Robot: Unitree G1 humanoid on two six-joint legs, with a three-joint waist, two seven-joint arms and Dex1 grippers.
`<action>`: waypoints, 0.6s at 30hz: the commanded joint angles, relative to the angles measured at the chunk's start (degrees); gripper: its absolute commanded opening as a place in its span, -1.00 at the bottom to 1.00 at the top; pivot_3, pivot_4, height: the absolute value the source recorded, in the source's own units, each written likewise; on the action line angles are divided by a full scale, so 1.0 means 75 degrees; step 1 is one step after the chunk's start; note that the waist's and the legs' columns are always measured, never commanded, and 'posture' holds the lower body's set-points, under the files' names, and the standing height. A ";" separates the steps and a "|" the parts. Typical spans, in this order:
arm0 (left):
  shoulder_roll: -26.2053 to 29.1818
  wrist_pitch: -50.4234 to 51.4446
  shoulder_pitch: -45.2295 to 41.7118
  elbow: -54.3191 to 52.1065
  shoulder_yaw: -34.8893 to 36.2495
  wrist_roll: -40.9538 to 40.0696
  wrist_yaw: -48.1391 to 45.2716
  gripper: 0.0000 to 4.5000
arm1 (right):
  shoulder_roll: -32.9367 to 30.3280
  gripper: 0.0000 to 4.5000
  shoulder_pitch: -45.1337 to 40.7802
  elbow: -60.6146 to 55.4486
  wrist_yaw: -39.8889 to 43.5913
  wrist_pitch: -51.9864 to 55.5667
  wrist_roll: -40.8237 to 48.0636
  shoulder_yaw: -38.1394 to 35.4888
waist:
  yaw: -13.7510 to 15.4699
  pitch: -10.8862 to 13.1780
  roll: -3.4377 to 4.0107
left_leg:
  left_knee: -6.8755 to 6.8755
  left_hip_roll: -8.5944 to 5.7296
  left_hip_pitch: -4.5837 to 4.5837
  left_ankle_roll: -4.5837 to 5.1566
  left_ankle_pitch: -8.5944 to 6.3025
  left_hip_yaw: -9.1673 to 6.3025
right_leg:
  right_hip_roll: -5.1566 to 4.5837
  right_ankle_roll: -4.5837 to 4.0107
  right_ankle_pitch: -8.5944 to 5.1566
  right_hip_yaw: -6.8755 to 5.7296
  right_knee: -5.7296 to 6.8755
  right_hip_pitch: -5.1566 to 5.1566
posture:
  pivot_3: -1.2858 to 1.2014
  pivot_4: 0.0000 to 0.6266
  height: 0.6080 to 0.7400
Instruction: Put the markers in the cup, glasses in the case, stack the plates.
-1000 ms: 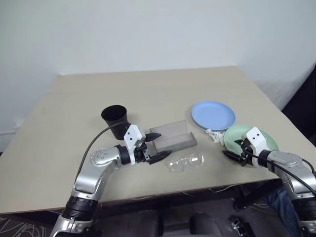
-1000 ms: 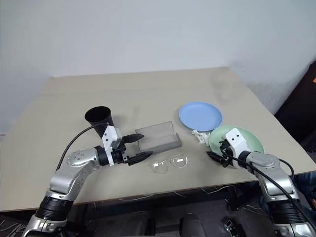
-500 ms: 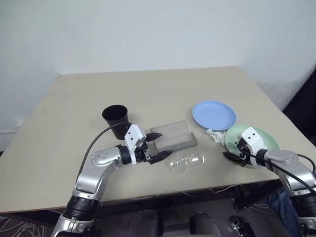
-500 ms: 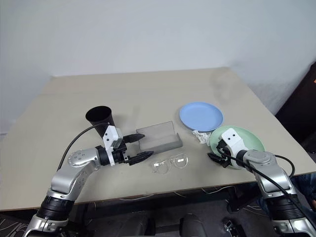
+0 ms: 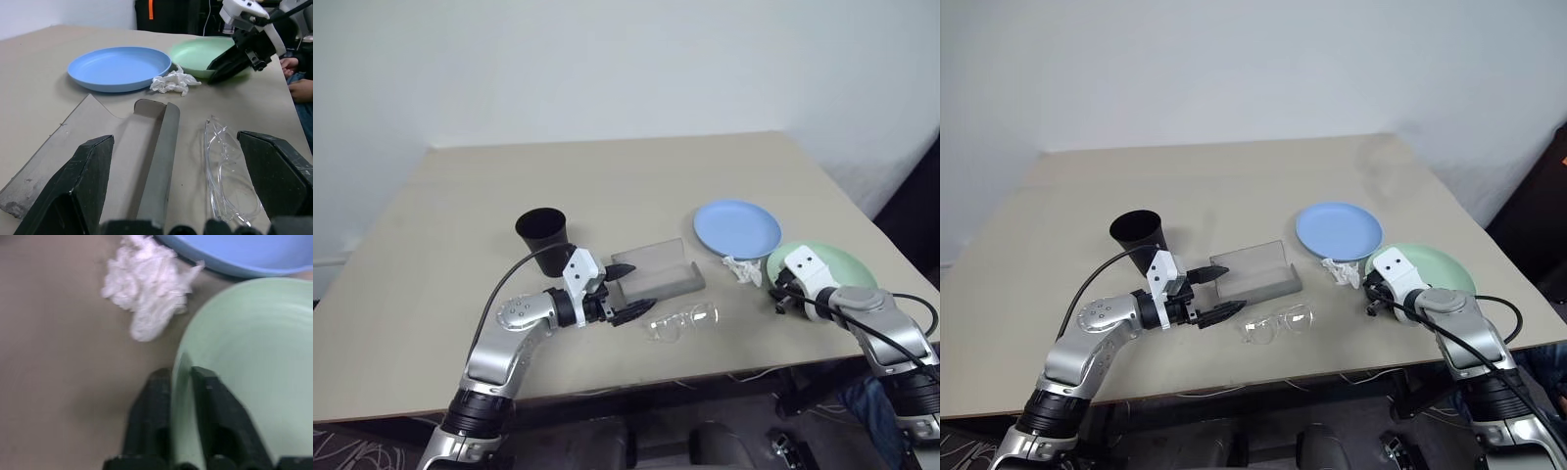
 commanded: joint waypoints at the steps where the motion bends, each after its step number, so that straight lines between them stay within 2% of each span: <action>1: -0.0020 -0.0164 -0.0123 -0.0096 -0.0008 0.0008 -0.0003 0.92 | -0.0074 -0.99 -0.0207 0.0174 -0.0169 -0.0034 -0.0177 -0.0120 | -0.0004 0.0001 -0.0016 | 0.0005 0.0009 0.0003 0.0000 0.0000 0.0000 | 0.0001 0.0000 0.0000 -0.0008 -0.0002 0.0001 | 0.03 -1.00 0.97; 8: -0.0027 -0.0207 -0.0125 -0.0076 -0.0037 0.0027 0.0008 0.92 | -0.0025 -0.99 -0.0545 0.0825 -0.0612 -0.0234 -0.0592 -0.0033 | 0.0014 0.0000 0.0011 | 0.0016 0.0084 -0.0032 0.0000 0.0000 0.0003 | -0.0022 -0.0001 0.0000 -0.0126 -0.0117 0.0001 | 0.03 -1.00 0.97; 11: -0.0028 -0.0228 -0.0133 -0.0053 -0.0044 0.0038 0.0009 0.92 | 0.0015 -0.99 -0.0858 0.1380 -0.1002 -0.0380 -0.0939 0.0076 | 0.0021 -0.0005 0.0021 | 0.0019 0.0083 -0.0078 0.0001 0.0000 0.0014 | -0.0117 -0.0002 0.0001 -0.0223 -0.0124 -0.0024 | 0.03 -1.00 0.97; 13: -0.0031 -0.0228 -0.0156 -0.0044 -0.0052 0.0042 0.0011 0.92 | 0.0087 -0.99 -0.1143 0.1838 -0.1291 -0.0550 -0.1127 0.0101 | 0.0088 -0.0006 0.0021 | 0.0022 0.0075 -0.0126 0.0001 0.0000 0.0020 | -0.0124 -0.0011 0.0011 -0.0242 -0.0120 -0.0071 | 0.03 -1.00 0.97; 15: -0.0035 -0.0234 -0.0182 -0.0022 -0.0059 0.0048 0.0010 0.92 | 0.0176 -0.99 -0.1400 0.2246 -0.1512 -0.0800 -0.1246 0.0104 | 0.0159 -0.0005 0.0021 | 0.0046 0.0060 -0.0128 0.0002 0.0001 0.0041 | -0.0135 0.0024 0.0147 -0.0238 -0.0122 -0.0074 | 0.03 -1.00 0.97; 18: -0.0039 -0.0256 -0.0224 0.0024 -0.0068 0.0060 0.0005 0.92 | 0.0263 -0.99 -0.1813 0.2779 -0.1677 -0.1365 -0.1395 0.0159 | 0.0203 -0.0004 0.0027 | 0.0041 0.0068 -0.0134 0.0001 0.0002 0.0053 | -0.0115 0.0027 0.0178 -0.0233 -0.0117 -0.0103 | 0.03 -1.00 0.97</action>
